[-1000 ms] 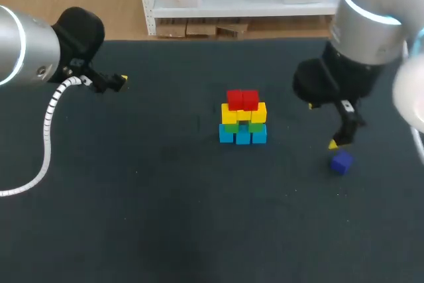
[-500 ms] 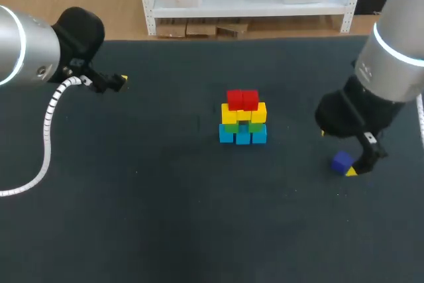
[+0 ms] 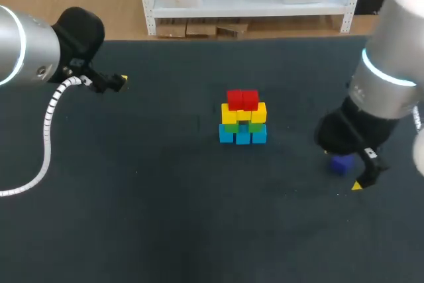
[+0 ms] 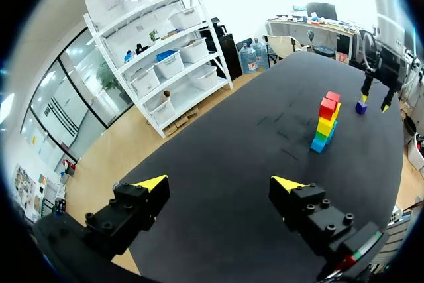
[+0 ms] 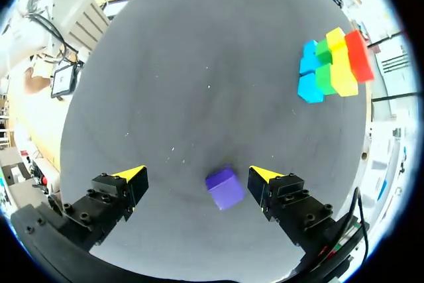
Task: Place the blue cubes, place green cubes on the blue cubes, place the yellow cubes on the green cubes, then place the red cubes on the yellow cubes, and place purple cube on the red cubes.
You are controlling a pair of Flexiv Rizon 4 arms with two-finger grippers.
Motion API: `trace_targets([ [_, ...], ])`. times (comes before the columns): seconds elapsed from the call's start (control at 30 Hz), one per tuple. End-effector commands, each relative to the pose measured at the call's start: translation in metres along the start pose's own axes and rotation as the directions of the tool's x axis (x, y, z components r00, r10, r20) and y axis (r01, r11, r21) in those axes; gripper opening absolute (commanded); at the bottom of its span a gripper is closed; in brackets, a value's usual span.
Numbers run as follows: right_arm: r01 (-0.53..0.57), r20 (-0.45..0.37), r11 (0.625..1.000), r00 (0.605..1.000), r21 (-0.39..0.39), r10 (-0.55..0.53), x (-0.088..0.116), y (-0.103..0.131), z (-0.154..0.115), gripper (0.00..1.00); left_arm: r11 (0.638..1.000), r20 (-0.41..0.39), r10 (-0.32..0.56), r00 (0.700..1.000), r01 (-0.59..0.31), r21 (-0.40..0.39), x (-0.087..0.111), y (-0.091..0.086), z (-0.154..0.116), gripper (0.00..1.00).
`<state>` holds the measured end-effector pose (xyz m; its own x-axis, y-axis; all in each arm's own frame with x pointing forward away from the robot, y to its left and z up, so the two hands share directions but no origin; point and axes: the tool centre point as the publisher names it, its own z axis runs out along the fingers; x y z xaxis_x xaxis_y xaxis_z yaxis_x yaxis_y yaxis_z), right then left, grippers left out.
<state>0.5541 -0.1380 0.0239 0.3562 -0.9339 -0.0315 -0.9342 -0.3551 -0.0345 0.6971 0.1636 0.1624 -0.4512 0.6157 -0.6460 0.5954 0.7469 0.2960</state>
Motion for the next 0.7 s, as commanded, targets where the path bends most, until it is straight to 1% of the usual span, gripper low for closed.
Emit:
trace_targets([
  [0.03,-0.005,-0.026,1.0,1.0,-0.031,0.005,-0.006,-0.013,0.01,1.0,1.0,0.003,0.001,1.0,-0.001,0.005,0.0,0.001,0.001,1.0],
  [0.4,-0.032,-0.052,0.999,0.998,-0.036,0.03,0.003,-0.024,0.016,1.0,1.0,0.003,0.001,1.0,-0.001,0.005,0.0,0.001,0.001,1.0],
  [0.7,-0.065,-0.074,0.997,0.995,-0.044,0.062,0.016,-0.024,0.018,1.0,1.0,0.003,0.001,1.0,-0.001,0.005,0.0,0.001,0.001,1.0],
])
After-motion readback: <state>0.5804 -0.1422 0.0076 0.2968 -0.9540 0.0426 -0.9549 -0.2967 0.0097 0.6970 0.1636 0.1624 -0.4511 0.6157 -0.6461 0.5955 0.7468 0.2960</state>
